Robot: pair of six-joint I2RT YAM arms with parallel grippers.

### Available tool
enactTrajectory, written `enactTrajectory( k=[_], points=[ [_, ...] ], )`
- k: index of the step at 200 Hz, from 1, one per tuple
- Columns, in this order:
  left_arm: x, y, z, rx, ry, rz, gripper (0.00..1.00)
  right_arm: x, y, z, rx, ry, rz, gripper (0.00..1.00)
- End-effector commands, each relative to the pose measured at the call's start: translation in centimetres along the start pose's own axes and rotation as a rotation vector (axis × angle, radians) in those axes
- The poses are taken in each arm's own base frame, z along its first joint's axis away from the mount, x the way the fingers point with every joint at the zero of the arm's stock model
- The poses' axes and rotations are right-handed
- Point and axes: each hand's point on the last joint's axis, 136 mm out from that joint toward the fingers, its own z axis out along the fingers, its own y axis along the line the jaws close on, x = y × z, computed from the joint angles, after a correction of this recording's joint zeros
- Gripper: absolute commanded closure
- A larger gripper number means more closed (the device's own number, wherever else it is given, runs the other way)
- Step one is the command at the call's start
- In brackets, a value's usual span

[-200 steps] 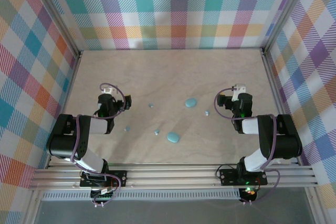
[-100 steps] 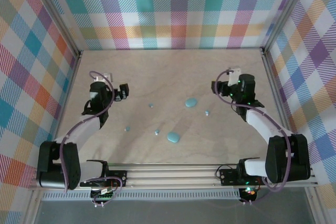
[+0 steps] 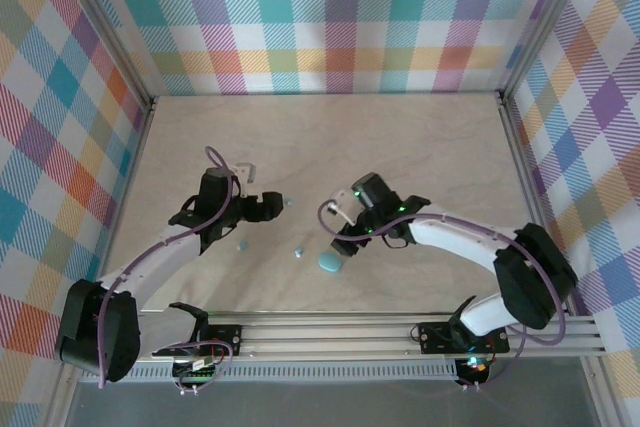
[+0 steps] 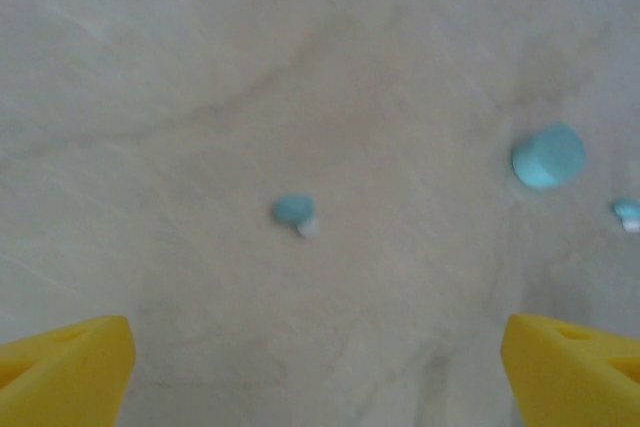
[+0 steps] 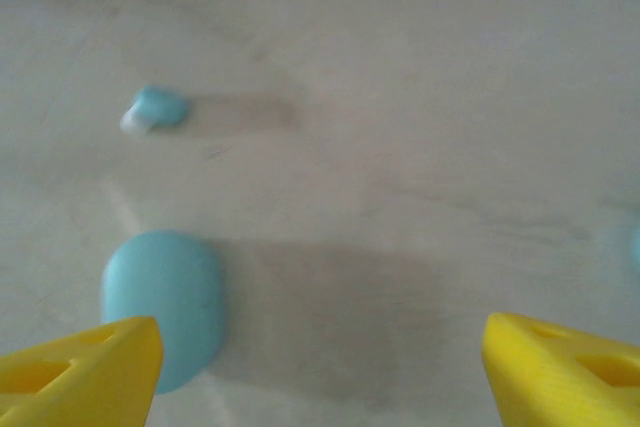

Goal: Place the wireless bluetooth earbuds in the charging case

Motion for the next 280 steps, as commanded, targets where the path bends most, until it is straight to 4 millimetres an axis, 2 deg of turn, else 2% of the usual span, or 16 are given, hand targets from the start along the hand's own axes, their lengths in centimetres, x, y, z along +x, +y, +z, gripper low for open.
enactTrajectory(
  k=[1,29,50,81,110,177,215,254,280],
  points=[
    [2.4,-0.8,-0.3,0.051,0.096,-0.043,0.09,1.9,2.4,0.3,-0.047,0.139,-0.082,0.17],
    [2.8,-0.9,-0.7,0.059,0.097,-0.054,0.12,2.6,3.8,1.2,-0.038,0.24,-0.094,0.18],
    [3.3,-0.7,-0.7,0.053,0.114,-0.053,0.13,3.2,4.1,2.1,-0.025,0.297,-0.093,0.19],
    [4.2,0.9,-0.3,-0.028,0.128,-0.076,0.01,3.5,4.4,3.1,-0.038,0.319,-0.056,0.19],
    [4.3,0.9,-0.3,-0.025,0.129,-0.094,0.0,3.8,5.1,3.7,-0.07,0.323,-0.019,0.19],
    [3.9,1.5,-0.7,-0.067,0.109,-0.107,0.0,4.3,4.6,5.3,-0.02,0.356,0.013,0.22],
    [3.4,1.0,-0.8,-0.044,0.09,-0.107,0.0,4.1,4.8,6.0,-0.01,0.341,0.009,0.31],
    [3.4,0.3,-1.8,-0.018,0.077,-0.013,0.05,4.0,5.1,6.1,-0.028,0.332,-0.003,0.55],
    [2.9,0.4,-2.8,-0.034,0.012,0.023,0.07,2.8,5.7,5.3,-0.062,0.285,-0.031,0.62]
  ],
)
